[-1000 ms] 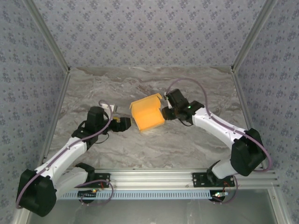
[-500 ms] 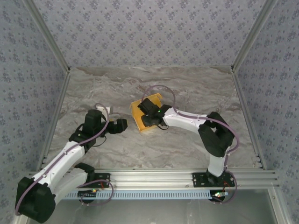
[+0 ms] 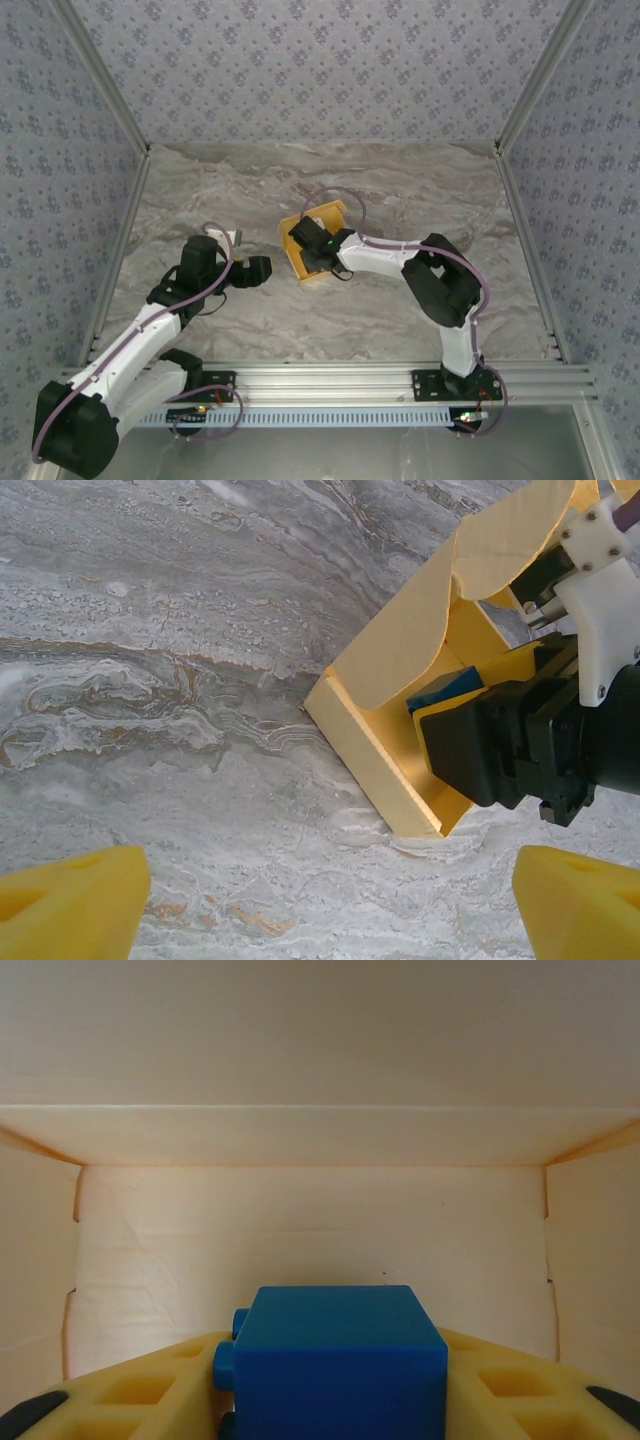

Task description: Fold the paper box

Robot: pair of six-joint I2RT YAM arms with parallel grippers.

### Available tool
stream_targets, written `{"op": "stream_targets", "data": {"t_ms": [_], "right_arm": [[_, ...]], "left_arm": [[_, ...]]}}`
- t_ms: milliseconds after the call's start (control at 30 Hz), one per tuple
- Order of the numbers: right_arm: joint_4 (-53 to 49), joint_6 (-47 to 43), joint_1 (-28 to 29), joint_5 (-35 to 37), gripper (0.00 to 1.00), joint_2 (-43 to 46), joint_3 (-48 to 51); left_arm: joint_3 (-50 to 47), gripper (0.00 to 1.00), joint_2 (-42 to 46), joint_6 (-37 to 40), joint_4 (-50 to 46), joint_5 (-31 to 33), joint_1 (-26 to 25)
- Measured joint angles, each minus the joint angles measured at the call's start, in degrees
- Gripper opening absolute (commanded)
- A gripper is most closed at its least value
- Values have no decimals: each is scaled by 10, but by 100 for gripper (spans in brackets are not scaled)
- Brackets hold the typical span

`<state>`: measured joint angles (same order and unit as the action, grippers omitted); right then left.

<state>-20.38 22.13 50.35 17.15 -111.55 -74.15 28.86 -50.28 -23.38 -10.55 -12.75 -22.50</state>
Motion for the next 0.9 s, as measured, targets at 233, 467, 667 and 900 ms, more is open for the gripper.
{"op": "stream_targets", "data": {"t_ms": [233, 467, 667, 900], "right_arm": [[5, 2, 0, 2, 63, 4, 0], [8, -10, 2, 0, 68, 101, 41], [22, -78, -13, -21, 70, 252, 108], [38, -159, -149, -124, 71, 314, 136]], "left_arm": [[0, 93, 0, 0, 0, 0, 0], [0, 93, 14, -1, 0, -1, 0], [0, 89, 20, -2, 5, -9, 0], [26, 82, -42, 3, 13, -16, -12]]}}
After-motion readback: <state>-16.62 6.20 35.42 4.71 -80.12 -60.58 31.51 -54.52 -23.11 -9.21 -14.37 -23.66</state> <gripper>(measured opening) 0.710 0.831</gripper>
